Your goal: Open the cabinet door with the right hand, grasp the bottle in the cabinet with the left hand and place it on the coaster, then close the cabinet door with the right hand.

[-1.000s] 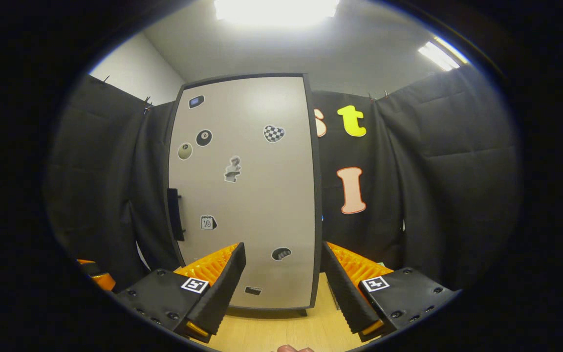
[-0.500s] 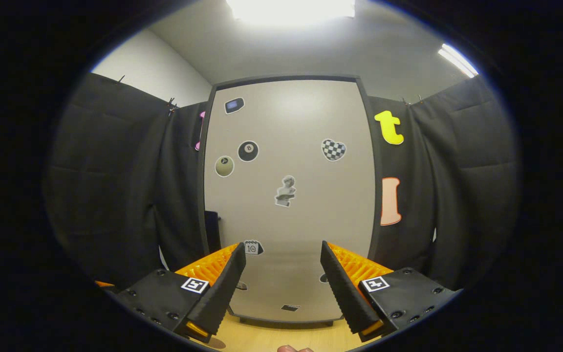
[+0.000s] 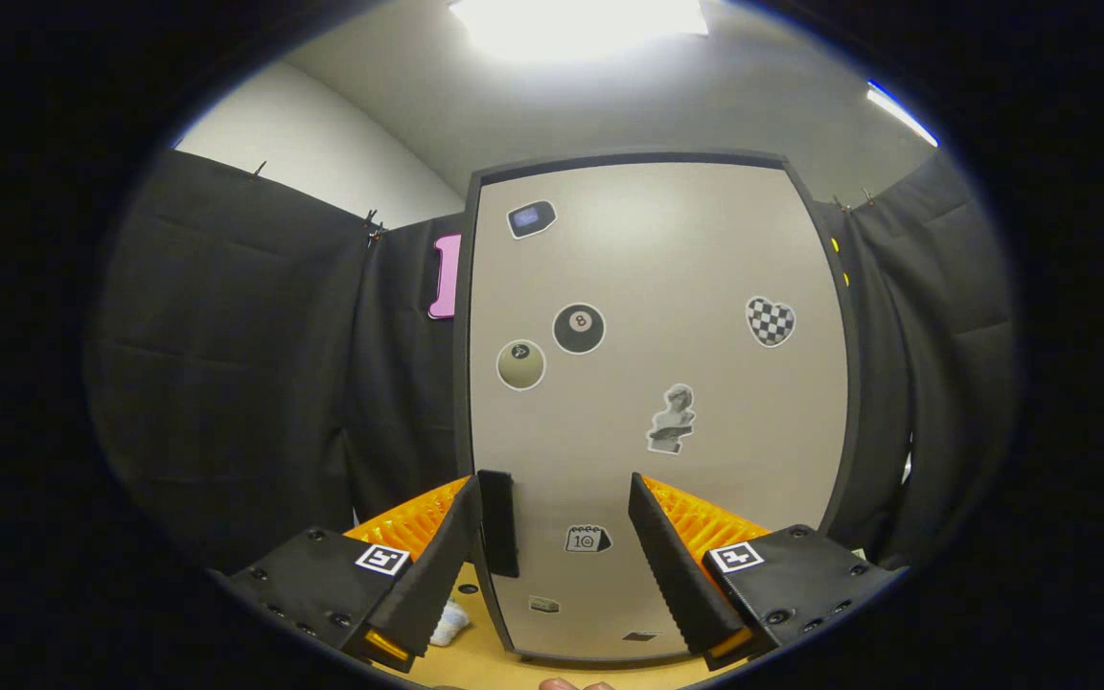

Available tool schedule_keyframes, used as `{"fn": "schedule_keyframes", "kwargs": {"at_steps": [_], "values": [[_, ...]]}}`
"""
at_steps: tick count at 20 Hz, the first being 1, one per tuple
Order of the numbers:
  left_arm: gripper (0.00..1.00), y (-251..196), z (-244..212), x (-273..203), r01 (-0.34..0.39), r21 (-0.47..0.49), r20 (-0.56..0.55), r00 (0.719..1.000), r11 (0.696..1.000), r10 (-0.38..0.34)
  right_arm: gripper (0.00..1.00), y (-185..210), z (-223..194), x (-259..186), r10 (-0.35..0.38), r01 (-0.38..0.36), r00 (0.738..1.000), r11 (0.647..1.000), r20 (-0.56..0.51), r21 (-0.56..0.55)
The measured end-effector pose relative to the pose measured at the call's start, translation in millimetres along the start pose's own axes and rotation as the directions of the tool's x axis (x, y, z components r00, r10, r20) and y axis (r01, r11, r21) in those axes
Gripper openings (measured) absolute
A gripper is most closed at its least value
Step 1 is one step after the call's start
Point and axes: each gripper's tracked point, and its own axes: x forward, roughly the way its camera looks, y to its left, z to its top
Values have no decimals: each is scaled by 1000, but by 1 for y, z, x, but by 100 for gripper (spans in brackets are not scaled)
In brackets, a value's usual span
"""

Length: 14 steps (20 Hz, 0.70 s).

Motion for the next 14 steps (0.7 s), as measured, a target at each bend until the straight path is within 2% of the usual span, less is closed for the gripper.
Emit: {"fn": "schedule_keyframes", "kwargs": {"at_steps": [9, 11, 12, 13, 14], "values": [[90, 32, -20, 6, -63, 6, -52, 997, 998, 63, 98, 36, -39, 58, 5, -4, 998, 1000, -69, 16], [91, 32, -18, 5, -61, 0, -49, 997, 998, 61, 98, 36, -48, 69, -16, 18, 997, 1000, -72, 23], [91, 32, -18, 5, -58, -1, -44, 997, 998, 58, 92, 36, -54, 75, -33, 35, 996, 999, -83, 28], [91, 33, -17, 5, -57, 4, -41, 998, 998, 57, 98, 34, -60, 80, -49, 53, 994, 998, -98, 33], [90, 34, -18, 5, -61, 11, -41, 997, 998, 62, 92, 33, -67, 84, -66, 70, 991, 997, -114, 35]]}}
